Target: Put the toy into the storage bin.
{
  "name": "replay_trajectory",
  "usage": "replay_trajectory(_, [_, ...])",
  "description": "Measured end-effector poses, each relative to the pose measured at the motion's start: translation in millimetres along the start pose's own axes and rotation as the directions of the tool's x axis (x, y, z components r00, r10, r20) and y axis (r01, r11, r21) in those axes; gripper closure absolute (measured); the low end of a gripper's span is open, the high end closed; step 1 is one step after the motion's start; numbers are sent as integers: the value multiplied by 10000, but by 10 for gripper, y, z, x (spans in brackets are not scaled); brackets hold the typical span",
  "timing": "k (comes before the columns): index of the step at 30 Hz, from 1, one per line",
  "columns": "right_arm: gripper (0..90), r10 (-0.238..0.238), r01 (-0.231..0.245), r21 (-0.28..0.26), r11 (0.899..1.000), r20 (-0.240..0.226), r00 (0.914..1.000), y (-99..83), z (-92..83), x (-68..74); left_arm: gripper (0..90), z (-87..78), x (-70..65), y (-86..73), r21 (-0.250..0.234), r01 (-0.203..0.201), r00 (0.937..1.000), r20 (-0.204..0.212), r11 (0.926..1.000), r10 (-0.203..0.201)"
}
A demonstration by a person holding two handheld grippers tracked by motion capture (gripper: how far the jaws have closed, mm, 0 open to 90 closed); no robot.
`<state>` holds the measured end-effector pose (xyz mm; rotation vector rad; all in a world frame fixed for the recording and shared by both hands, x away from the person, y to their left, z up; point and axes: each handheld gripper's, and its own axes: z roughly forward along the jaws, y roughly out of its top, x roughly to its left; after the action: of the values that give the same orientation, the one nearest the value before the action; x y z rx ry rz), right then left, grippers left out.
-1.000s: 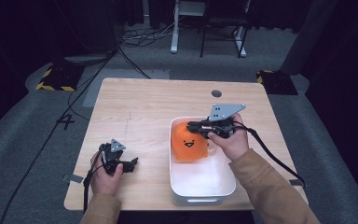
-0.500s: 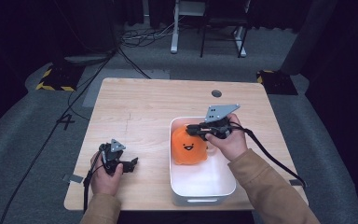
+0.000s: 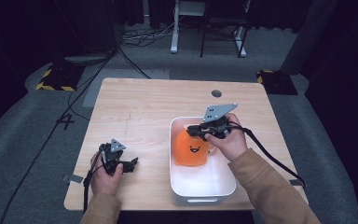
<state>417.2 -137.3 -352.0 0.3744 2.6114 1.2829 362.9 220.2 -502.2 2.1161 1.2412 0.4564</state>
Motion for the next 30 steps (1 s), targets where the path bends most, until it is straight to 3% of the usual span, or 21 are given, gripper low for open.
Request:
replay_trajectory(8, [733, 82, -77, -233, 9997, 227, 9997, -16, -103, -22, 120, 0, 0, 0, 2, -1, 10000, 1, 10000, 1])
replay_trajectory(11, [679, -132, 147, -244, 9996, 636, 9979, -4, -190, -21, 120, 0, 0, 0, 1, 1, 10000, -2, 10000, -1])
replay_trajectory(15, [569, -74, 120, -413, 9991, 1077, 9942, 15, -311, -29, 120, 0, 0, 0, 3, -2, 10000, 1, 10000, 2])
replay_trajectory(19, [452, 382, -302, -627, 9976, 1313, 9906, 5, -435, -86, 120, 0, 0, 0, 1, 1, 10000, -2, 10000, -1])
replay_trajectory(25, [345, 1012, -873, -1008, 9911, 1424, 9846, -55, -643, -194, 120, 0, 0, 0, -1, 2, 10000, 5, 10000, -2])
replay_trajectory(30, [310, 1021, -876, -864, 9924, 1809, 9782, -62, -831, -226, 120, 0, 0, 0, 0, 2, 10000, -1, 10000, -2])
